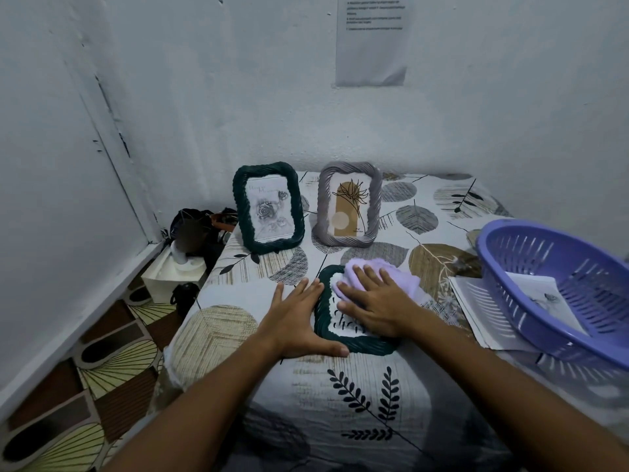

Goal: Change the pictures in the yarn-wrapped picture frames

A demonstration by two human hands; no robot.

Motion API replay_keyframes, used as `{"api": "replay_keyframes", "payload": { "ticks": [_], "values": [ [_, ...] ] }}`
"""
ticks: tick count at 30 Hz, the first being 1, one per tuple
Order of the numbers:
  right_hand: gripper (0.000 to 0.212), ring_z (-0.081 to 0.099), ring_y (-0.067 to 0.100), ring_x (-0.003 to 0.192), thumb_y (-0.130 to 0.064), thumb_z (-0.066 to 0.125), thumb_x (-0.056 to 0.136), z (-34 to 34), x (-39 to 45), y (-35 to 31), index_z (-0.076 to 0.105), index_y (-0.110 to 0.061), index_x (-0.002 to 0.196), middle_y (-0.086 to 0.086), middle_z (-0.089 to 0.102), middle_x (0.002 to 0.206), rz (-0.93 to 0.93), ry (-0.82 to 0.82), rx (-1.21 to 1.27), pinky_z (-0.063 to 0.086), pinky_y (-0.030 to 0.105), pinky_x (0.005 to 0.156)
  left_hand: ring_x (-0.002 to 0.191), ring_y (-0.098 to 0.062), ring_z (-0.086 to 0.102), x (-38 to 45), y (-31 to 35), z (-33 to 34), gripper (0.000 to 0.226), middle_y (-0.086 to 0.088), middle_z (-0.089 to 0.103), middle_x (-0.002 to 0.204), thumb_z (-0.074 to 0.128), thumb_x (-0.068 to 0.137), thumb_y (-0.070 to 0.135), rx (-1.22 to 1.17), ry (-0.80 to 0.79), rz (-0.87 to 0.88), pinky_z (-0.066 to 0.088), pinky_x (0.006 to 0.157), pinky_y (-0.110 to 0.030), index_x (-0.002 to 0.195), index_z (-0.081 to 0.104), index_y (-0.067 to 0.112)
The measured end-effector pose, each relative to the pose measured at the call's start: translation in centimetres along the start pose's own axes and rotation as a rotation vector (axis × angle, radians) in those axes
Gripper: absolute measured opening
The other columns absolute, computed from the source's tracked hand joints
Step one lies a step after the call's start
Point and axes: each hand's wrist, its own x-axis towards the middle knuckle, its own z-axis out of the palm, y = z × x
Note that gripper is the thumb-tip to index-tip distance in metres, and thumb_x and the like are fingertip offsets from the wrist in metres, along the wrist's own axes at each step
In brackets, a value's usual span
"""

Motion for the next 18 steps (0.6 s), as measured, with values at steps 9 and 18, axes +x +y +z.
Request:
{"api": "replay_keyframes", "payload": {
  "ticks": [9, 18],
  "values": [
    [0.084, -0.007, 0.022, 0.148, -0.074, -0.006, 0.080, -0.7, -2.3, 2.0, 0.005, -0.033, 0.152, 0.004, -0.001, 0.160, -0.065, 0.015, -0.070, -0.009, 0.036, 0.117, 0.147, -0.006, -0.003, 0.1, -0.2, 0.0, 0.137, 0.006, 0.007, 0.162, 0.047, 0.046, 0.096, 0.005, 0.000, 0.002, -0.007, 0.118, -0.050, 0.154, 0.008, 0.021],
    [0.097, -0.005, 0.022, 0.148, -0.080, -0.006, 0.074, -0.1, -0.7, -1.1, 0.012, -0.027, 0.153, 0.005, -0.001, 0.160, -0.080, -0.004, 0.078, -0.008, 0.034, 0.116, 0.147, -0.007, 0.000, 0.0, -0.2, 0.1, 0.136, 0.005, 0.012, 0.161, 0.049, 0.046, 0.096, -0.014, 0.020, 0.001, -0.005, 0.118, -0.052, 0.154, 0.011, 0.022]
  ]
}}
